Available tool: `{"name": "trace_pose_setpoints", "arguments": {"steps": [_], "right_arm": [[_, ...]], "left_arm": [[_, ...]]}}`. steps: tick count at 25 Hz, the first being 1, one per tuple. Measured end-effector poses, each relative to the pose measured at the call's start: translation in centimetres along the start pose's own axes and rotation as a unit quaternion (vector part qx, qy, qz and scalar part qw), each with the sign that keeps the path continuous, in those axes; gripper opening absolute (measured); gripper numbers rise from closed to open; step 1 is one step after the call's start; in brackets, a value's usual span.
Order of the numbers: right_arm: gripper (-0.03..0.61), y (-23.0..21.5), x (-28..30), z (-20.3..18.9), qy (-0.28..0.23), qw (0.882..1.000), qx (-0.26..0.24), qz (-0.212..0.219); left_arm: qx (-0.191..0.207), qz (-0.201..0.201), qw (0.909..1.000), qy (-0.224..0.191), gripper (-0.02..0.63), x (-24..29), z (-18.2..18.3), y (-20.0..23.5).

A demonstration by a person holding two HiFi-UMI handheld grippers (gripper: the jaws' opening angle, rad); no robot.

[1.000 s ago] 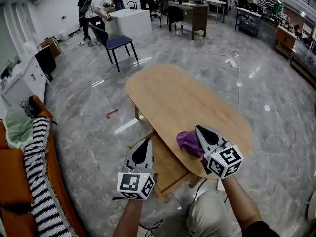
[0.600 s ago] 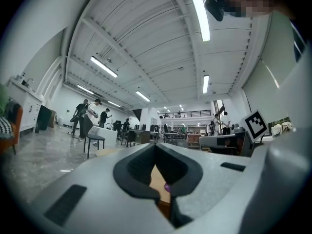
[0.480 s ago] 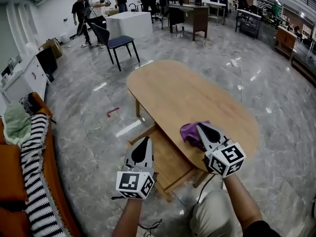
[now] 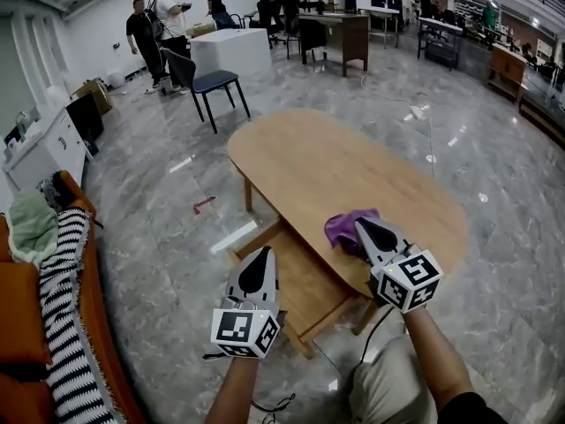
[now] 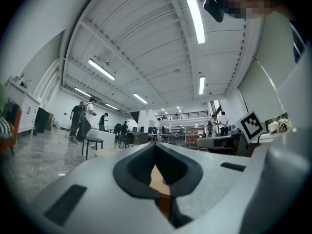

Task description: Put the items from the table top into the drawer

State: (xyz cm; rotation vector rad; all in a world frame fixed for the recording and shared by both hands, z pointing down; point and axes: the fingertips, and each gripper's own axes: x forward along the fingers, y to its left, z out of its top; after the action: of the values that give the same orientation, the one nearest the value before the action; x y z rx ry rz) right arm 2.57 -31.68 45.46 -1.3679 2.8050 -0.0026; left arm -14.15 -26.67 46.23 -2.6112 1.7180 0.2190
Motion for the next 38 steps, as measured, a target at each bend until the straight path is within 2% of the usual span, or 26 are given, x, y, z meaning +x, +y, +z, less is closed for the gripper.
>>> {"name": "trace_pose_setpoints", "arguments": {"steps": [19,27,34,38], "right_arm": [[0.017,-0.5,-0.8,-1.3,0.014,1.000,-0.003,-0.018],[0.017,-2.1,-1.8,-1.8,0.021,0.999,-0.017,-0.043],[0.017,-4.0,-2.8,-2.4,0.010,0.998,-0.002,-0.064],[0.017,-5.0,-3.3,-2.7,0.011,0.997,-0.010,-0.079]], "left_arm": [[0.000,-0.025,0.9997,0.002,-0.003,-0.1,-1.1,-1.6],[0.004,-0.051,0.9985,0.017,-0.003,1.6,-2.6,-3.3],[-0.002,-0.078,0.9964,0.033,-0.003,4.3,-3.9,-5.8],[0.005,-0.099,0.9939,0.049,-0.003,6.0,-4.8,-7.5]]}}
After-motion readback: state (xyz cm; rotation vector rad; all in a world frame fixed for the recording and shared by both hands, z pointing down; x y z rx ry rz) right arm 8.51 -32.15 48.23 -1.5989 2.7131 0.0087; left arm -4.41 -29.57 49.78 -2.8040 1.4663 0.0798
